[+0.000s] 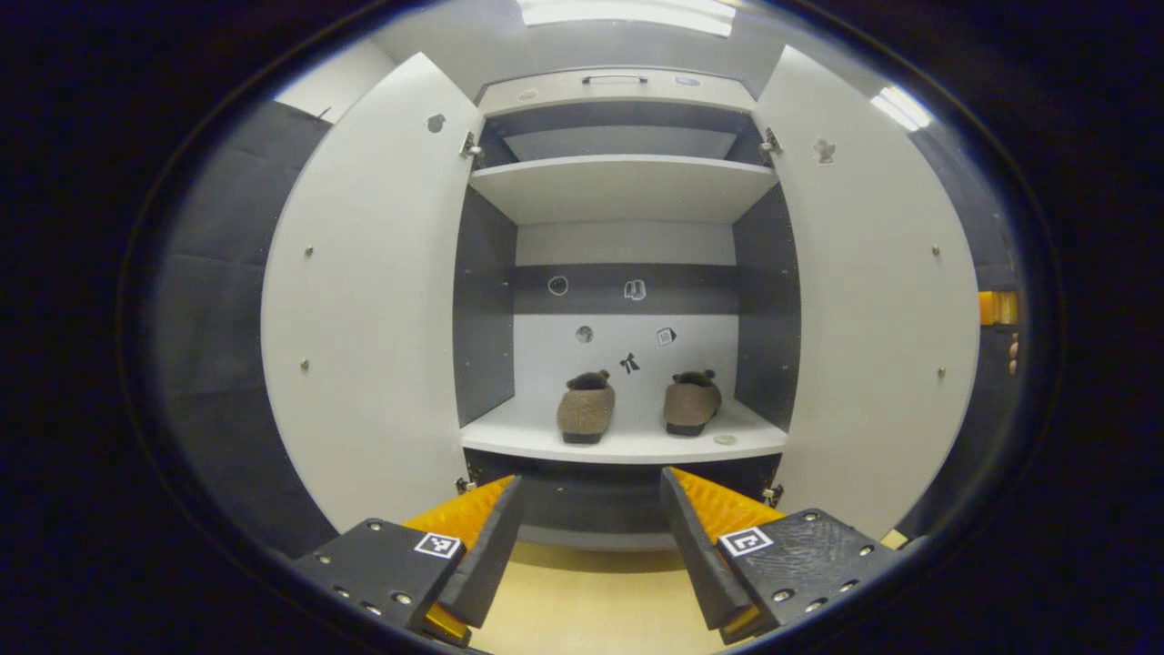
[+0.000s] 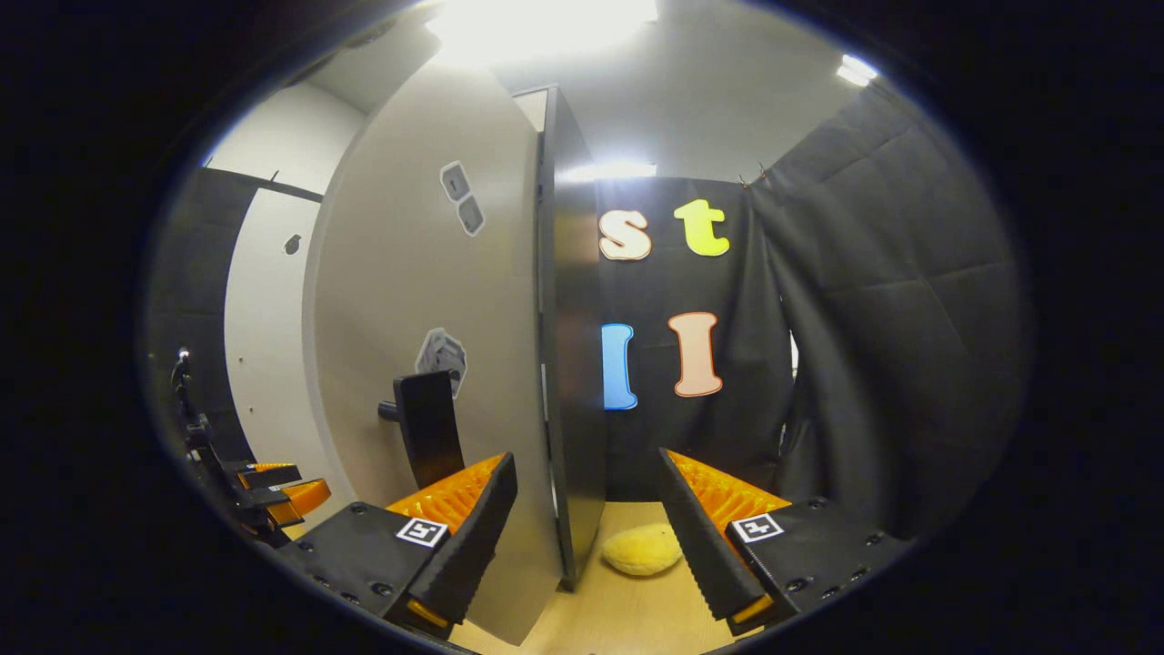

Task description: Grab one shoe with the right hand and put it into the shoe cabinet, grab the other shoe with the left hand and put it into the shoe cabinet; then close the right door with the right hand and the left door with the left hand.

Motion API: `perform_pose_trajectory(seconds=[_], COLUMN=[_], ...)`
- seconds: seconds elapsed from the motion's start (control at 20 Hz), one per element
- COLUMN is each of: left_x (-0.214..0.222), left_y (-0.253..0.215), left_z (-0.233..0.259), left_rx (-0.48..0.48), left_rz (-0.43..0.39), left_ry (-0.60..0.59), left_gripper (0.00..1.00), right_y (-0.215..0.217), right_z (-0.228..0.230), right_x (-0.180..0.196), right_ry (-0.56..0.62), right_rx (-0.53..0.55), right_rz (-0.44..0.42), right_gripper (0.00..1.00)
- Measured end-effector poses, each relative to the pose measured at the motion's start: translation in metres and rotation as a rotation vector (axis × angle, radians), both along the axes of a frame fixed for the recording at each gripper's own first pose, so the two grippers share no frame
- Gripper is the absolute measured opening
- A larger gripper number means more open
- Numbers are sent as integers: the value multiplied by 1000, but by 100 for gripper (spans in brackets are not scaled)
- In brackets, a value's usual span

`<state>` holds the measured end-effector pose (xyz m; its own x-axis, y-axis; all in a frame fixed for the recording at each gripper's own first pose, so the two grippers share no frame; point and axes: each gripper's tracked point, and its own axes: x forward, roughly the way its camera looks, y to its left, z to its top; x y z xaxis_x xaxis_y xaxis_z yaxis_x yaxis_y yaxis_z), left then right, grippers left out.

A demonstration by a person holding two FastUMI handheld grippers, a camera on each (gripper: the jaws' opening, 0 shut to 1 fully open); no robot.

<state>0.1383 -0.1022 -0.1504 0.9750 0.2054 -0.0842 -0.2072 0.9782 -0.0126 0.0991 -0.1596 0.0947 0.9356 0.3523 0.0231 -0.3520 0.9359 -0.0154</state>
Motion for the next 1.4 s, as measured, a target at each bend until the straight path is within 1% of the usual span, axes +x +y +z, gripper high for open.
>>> perform_pose_trajectory(seconds=[0.15, 0.3, 0.45, 0.55, 0.8, 0.85, 0.95, 1.05, 1.1, 1.25, 1.3, 1.35, 1.4], left_x=[-8, -22, -37, -47, -67, -70, -80, -94, -100, -121, -127, -134, -143], left_y=[11, 27, 43, 58, 87, 94, 107, 121, 128, 163, 179, 196, 214], left_z=[-1, -6, -13, -18, -19, -19, -15, -13, -14, -9, -5, -4, -3], left_rx=[-10, -19, -80, -94, -75, -78, -82, -85, -89, -97, -89, -74, -59], left_rz=[23, 49, 73, 94, 113, 120, 130, 137, 128, 122, 138, 163, 197], left_ry=[5, 16, 24, 39, 59, 63, 58, 47, 40, -25, -44, -55, -56], left_gripper=[87, 87, 87, 87, 87, 87, 87, 87, 87, 87, 90, 87, 86], right_y=[20, 39, 59, 76, 132, 141, 153, 154, 152, 146, 146, 147, 150], right_z=[-6, -3, -7, -9, -11, -9, -8, -8, -8, -8, -9, -7, -6], right_x=[0, -8, -9, -11, 5, 8, 10, 10, 9, 11, 12, 13, 13], right_ry=[45, 29, 28, 41, 83, 93, 89, 76, 68, 47, 43, 43, 41], right_rx=[46, 49, 43, 46, 87, 100, 115, 106, 96, 74, 74, 77, 81], right_rz=[28, 41, 49, 59, 138, 142, 126, 92, 73, 9, -9, -21, -28], right_gripper=[97, 98, 98, 98, 98, 98, 98, 98, 98, 98, 98, 98, 98])
